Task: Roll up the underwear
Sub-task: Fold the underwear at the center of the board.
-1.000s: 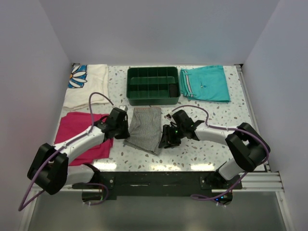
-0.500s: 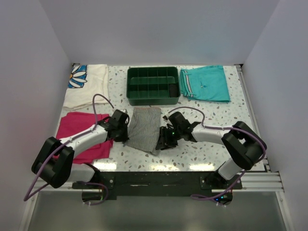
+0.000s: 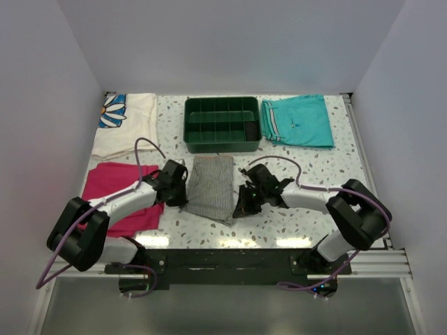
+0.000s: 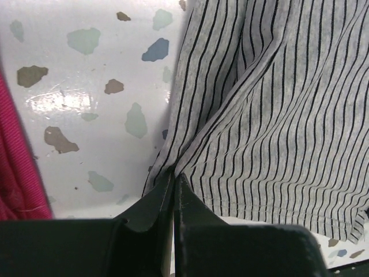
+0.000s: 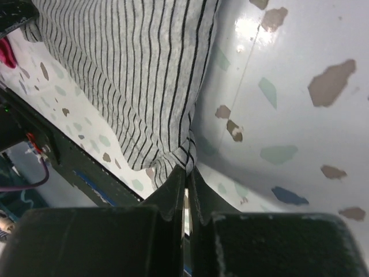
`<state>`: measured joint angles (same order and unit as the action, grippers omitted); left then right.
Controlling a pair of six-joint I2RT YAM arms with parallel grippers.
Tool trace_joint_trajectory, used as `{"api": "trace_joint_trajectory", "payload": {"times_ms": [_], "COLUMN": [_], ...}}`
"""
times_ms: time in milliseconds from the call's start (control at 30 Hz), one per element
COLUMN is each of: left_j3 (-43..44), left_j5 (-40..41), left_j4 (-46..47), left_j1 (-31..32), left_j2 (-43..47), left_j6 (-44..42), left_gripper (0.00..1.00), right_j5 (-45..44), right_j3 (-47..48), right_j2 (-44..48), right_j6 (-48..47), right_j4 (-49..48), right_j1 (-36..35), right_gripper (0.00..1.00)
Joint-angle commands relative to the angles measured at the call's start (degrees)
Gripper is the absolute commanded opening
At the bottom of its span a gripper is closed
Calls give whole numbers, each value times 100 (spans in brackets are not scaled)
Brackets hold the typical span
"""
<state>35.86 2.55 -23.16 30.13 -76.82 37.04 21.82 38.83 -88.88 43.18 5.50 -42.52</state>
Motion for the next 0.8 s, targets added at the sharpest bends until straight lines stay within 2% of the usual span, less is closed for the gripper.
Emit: {"api": "trace_joint_trajectory", "payload": {"times_ms": [0, 267, 400, 467, 600, 633, 700, 733, 767], "left_j3": [-158, -105, 0, 44, 149, 167, 246, 264, 299], "left_j5": [-430, -641, -458, -378, -272, -98, 26, 79, 105], "left_j4": [311, 619, 550, 436, 260, 216, 66, 5, -74], "left_j1": [124, 984, 1127, 1127, 1118, 1118, 1118, 1118, 1118], "left_j2": [-18, -211, -360, -317, -185, -150, -150, -132, -132], "left_j6": [356, 1165, 1271, 1236, 1209, 1192, 1139, 1139, 1130], "left_gripper": [6, 10, 10, 11, 21, 31, 37, 44, 48], "right_j5": [-626, -1355, -1225, -1181, -1373, -1435, -1531, -1558, -1576], "right_j3": [-103, -130, -95, -7, 239, 405, 564, 712, 766], "right_j2": [651, 1145, 1101, 1057, 1224, 1259, 1329, 1356, 1426], "right_j6": [-283, -538, -696, -740, -767, -793, -828, -846, -855], "right_j4": [759, 1848, 1920, 1973, 2139, 2279, 2385, 2455, 2465], "right_j1": [42, 174, 165, 174, 174, 174, 183, 174, 174], "right_gripper": [0, 0, 0, 9, 30, 31, 32, 34, 34]}}
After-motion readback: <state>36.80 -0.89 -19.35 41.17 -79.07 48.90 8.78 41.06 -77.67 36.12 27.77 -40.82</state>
